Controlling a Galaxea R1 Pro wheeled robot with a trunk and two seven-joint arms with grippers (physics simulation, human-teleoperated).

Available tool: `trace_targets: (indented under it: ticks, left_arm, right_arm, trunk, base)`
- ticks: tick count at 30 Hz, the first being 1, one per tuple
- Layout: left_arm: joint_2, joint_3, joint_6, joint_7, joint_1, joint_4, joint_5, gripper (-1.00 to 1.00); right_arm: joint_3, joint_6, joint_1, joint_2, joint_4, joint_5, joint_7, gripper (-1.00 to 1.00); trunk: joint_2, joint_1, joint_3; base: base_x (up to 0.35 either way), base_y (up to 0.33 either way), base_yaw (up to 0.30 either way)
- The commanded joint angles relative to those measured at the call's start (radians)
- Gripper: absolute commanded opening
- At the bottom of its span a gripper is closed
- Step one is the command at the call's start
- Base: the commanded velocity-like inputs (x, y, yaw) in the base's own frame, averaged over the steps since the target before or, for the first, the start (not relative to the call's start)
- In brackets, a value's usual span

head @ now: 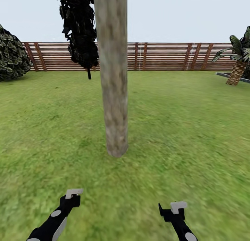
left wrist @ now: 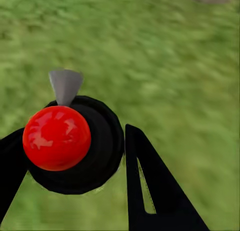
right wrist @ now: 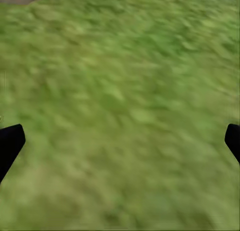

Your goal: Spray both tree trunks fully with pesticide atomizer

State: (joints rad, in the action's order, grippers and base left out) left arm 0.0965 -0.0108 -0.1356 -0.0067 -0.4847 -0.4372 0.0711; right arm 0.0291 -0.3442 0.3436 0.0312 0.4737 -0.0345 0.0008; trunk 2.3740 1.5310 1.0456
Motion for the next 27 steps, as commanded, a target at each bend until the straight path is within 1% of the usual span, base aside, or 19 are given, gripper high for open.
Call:
trace_targets:
  ticks: [1,5,7,8,10,11,12,13,15,16,17,18,19,20,21,24,25,26,27]
  left_arm:
    - [0.001,-0.001,0.001,-0.001,0.0,0.0,0.0,-1.0]
    - [0.001,-0.008,0.004,-0.006,-0.002,-0.007,-0.001,-1.0]
    - [0.001,-0.016,0.005,-0.01,-0.005,-0.013,-0.01,-1.0]
    - [0.001,-0.021,0.005,-0.012,-0.006,-0.013,-0.017,-1.0]
    - [0.003,-0.053,0.006,-0.024,-0.01,-0.015,-0.068,-1.0]
    - [0.004,-0.062,0.007,-0.029,-0.011,-0.016,-0.085,-1.0]
    - [0.006,-0.077,0.007,-0.043,-0.012,-0.017,-0.12,-1.0]
    - [0.006,-0.082,0.008,-0.052,-0.013,-0.017,-0.137,-1.0]
    - [0.008,-0.096,0.008,-0.102,-0.016,-0.018,-0.201,-1.0]
    - [0.008,-0.098,0.009,-0.119,-0.016,-0.017,-0.216,-1.0]
    - [0.01,-0.101,0.01,-0.161,-0.018,-0.017,-0.242,-1.0]
    - [0.011,-0.102,0.012,-0.184,-0.018,-0.017,-0.254,-1.0]
    - [0.014,-0.103,0.019,-0.234,-0.019,-0.016,-0.277,-1.0]
    - [0.015,-0.103,0.025,-0.259,-0.02,-0.016,-0.288,-1.0]
    - [0.019,-0.103,0.039,-0.31,-0.021,-0.016,-0.308,-1.0]
    - [0.047,-0.102,0.085,-0.441,-0.022,-0.017,-0.341,-1.0]
    - [0.066,-0.103,0.102,-0.519,-0.024,-0.018,-0.349,-1.0]
    - [0.075,-0.104,0.107,-0.558,-0.028,-0.018,-0.352,-1.0]
    - [0.087,-0.107,0.112,-0.622,-0.04,-0.017,-0.355,-1.0]
  right_arm:
    - [0.011,0.0,0.0,-0.003,0.0,-0.003,0.0,1.0]
    - [0.062,0.001,0.001,-0.009,0.005,-0.017,0.003,1.0]
    - [0.109,0.002,0.003,-0.011,0.012,-0.027,0.006,1.0]
    - [0.122,0.002,0.004,-0.012,0.016,-0.03,0.006,1.0]
    - [0.189,0.004,0.006,-0.021,0.049,-0.043,0.008,1.0]
    - [0.208,0.004,0.007,-0.023,0.06,-0.047,0.008,1.0]
    - [0.249,0.006,0.007,-0.027,0.084,-0.056,0.008,1.0]
    - [0.27,0.007,0.008,-0.028,0.095,-0.061,0.009,1.0]
    - [0.348,0.012,0.009,-0.035,0.14,-0.083,0.01,1.0]
    - [0.364,0.016,0.011,-0.037,0.149,-0.088,0.011,1.0]
    - [0.392,0.028,0.016,-0.042,0.166,-0.097,0.019,1.0]
    - [0.403,0.038,0.02,-0.045,0.173,-0.101,0.027,1.0]
    - [0.419,0.064,0.03,-0.051,0.184,-0.109,0.053,1.0]
    - [0.425,0.08,0.037,-0.054,0.188,-0.113,0.071,1.0]
    - [0.433,0.117,0.052,-0.059,0.195,-0.12,0.119,1.0]
    - [0.444,0.216,0.109,-0.066,0.204,-0.134,0.293,1.0]
    - [0.446,0.25,0.147,-0.067,0.204,-0.138,0.382,1.0]
    - [0.447,0.258,0.162,-0.067,0.203,-0.139,0.414,1.0]
    - [0.448,0.267,0.18,-0.068,0.203,-0.141,0.463,1.0]
  trunk:
    - [0.0,0.0,0.0]
    - [0.0,0.0,0.0]
    - [0.0,0.0,0.0]
    - [0.0,0.0,0.0]
    - [0.0,0.0,0.0]
    - [0.0,0.0,0.0]
    - [0.0,0.0,0.0]
    - [0.0,0.0,0.0]
    - [0.0,0.0,0.0]
    - [0.0,0.0,0.0]
    - [0.0,0.0,0.0]
    - [0.0,0.0,0.0]
    - [0.0,0.0,0.0]
    - [0.0,0.0,0.0]
    - [0.0,0.0,0.0]
    - [0.0,0.0,0.0]
    - [0.0,0.0,0.0]
    - [0.0,0.0,0.0]
    - [0.0,0.0,0.0]
  base:
    - [0.338,0.0,0.0]
    - [0.334,0.0,0.0]
    - [0.209,0.0,0.0]
    - [0.131,0.0,0.0]
    - [0.069,0.0,0.0]
    - [0.043,0.0,0.0]
    - [0.027,0.0,0.0]
    - [0.022,0.0,0.0]
    - [0.012,0.0,0.0]
    - [0.007,0.0,0.0]
    - [0.005,0.0,0.0]
    - [0.004,0.0,0.0]
    - [0.002,0.0,0.0]
    - [0.002,0.0,0.0]
    - [0.001,0.0,0.0]
    - [0.0,0.0,0.0]
    - [0.0,0.0,0.0]
    - [0.0,0.0,0.0]
    - [0.0,0.0,0.0]
